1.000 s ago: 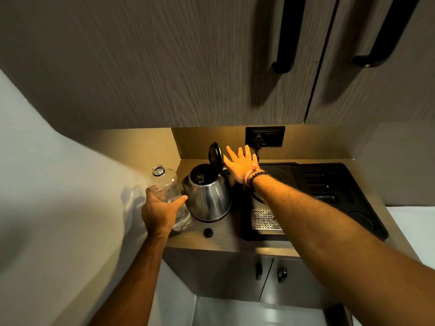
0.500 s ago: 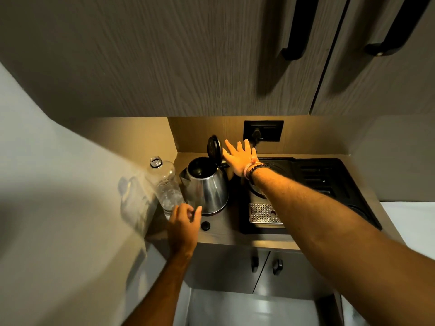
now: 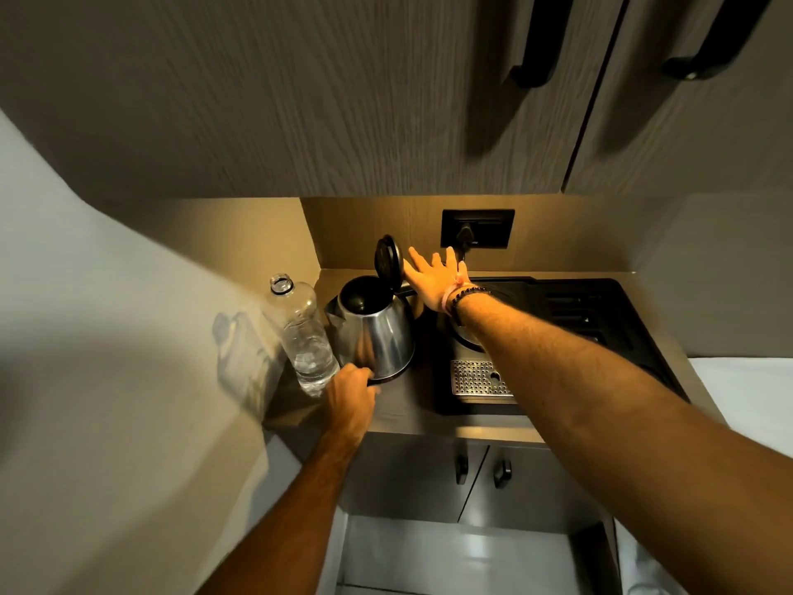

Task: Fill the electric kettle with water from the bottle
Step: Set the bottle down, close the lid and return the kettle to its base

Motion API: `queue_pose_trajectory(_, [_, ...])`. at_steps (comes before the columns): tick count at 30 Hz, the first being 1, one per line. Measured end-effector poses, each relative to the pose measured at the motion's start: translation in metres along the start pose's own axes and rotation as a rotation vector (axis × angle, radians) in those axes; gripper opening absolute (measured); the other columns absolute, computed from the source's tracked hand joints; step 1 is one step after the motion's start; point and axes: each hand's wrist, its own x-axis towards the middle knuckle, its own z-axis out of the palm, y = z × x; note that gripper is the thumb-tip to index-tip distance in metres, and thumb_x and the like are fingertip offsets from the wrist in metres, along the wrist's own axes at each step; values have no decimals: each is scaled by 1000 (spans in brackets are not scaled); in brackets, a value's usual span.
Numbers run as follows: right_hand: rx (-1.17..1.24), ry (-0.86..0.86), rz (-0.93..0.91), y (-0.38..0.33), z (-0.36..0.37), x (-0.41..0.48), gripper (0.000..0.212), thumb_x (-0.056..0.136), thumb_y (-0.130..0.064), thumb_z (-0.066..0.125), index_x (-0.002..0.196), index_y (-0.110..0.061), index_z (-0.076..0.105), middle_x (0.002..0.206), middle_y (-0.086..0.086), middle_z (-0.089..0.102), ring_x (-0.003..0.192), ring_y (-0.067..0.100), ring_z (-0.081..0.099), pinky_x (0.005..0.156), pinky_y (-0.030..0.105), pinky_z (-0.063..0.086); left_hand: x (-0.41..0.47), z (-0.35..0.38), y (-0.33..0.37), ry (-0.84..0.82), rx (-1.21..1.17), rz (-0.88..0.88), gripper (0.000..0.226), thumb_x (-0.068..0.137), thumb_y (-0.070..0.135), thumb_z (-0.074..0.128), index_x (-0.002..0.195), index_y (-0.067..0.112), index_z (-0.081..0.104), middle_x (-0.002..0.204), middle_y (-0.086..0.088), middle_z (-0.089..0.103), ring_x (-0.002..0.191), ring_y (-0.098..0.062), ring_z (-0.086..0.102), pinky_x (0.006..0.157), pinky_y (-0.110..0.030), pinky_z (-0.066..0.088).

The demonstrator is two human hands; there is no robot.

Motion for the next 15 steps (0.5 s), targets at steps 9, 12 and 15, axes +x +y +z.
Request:
queue_pose_trajectory(9, [-28, -7, -16, -1, 0, -1, 100, 71, -86, 14, 154, -34, -7, 164, 20, 5, 149, 45, -7, 117, 62, 0, -1, -132, 20, 636, -167, 194, 33, 84, 20, 78, 109, 0, 73, 103, -19, 72, 86, -28, 70, 77, -37, 60])
queue_pose_trajectory(12, [-25, -4, -4, -1, -1, -1, 100, 71, -86, 11, 154, -33, -6, 164, 21, 6, 150, 45, -6, 117, 62, 0, 5, -160, 22, 809, -217, 207, 27, 85, 21, 76, 105, 3, 75, 99, -15, 75, 81, -20, 70, 75, -30, 59])
queue_pose_trajectory(15, [-14, -11, 7, -1, 0, 0, 94, 77, -84, 11, 155, -33, -4, 164, 19, 6, 150, 44, -6, 119, 63, 0, 12, -171, 15, 775, -249, 113, 24, 86, 23, 75, 103, 6, 76, 98, -11, 76, 82, -21, 72, 78, -35, 60])
